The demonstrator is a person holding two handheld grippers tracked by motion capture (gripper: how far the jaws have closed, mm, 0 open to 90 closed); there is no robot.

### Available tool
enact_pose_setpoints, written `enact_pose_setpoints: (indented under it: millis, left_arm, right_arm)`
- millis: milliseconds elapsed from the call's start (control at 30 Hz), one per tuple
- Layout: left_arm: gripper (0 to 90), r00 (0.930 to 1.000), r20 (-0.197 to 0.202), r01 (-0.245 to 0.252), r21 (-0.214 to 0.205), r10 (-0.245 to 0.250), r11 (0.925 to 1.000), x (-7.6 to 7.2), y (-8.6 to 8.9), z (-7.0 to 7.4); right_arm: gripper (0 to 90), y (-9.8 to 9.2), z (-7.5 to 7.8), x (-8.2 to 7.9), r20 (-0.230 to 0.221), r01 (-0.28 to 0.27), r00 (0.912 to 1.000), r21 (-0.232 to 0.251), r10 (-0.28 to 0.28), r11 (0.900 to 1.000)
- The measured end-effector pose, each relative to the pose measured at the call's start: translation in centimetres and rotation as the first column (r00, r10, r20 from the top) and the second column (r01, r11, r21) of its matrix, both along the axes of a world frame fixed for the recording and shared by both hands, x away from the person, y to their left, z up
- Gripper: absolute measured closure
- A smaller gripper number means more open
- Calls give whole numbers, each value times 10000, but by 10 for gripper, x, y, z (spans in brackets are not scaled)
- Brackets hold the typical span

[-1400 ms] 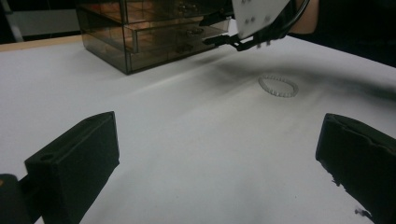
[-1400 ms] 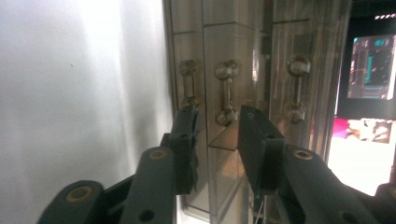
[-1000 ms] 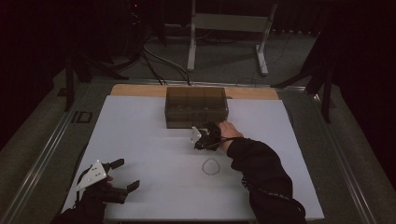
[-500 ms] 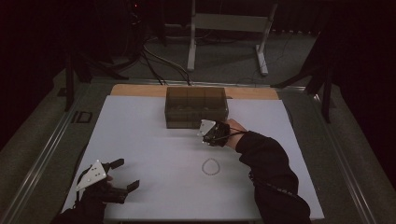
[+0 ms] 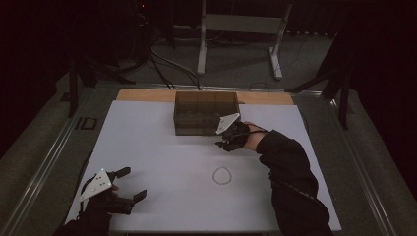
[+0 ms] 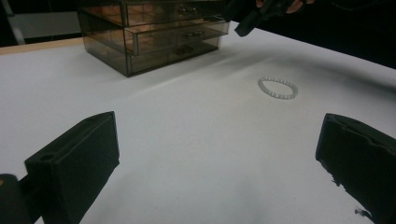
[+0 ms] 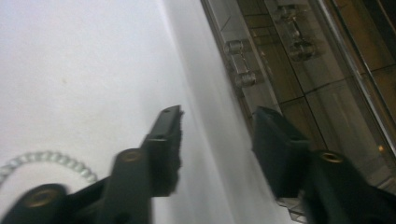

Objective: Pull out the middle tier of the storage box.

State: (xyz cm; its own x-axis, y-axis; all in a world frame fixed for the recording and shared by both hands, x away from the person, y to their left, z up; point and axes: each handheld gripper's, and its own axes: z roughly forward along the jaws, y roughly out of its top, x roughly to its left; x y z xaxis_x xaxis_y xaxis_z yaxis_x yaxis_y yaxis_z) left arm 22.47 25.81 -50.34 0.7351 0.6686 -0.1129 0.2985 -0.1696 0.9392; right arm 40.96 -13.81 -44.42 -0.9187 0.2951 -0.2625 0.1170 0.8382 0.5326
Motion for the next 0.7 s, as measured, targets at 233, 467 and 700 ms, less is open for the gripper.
enact_pose_setpoints:
  millis: [233, 467, 700]
  left_arm:
    - [10, 10000, -22, 52, -4, -52, 10000, 0, -1, -1]
    - [10, 10000, 7, 49, 11, -49, 10000, 0, -1, 0]
    - [10, 10000, 1, 48, 8, -48, 10000, 0, -1, -1]
  right_arm:
    - [221, -11, 3, 7, -826, 27, 9966, 340, 1, 9994]
    - [135, -18, 8, 10, -984, 21, 9951, 670, 45, 9978]
    - [129, -23, 15, 15, -620, -134, 9979, 1130, 205, 9935]
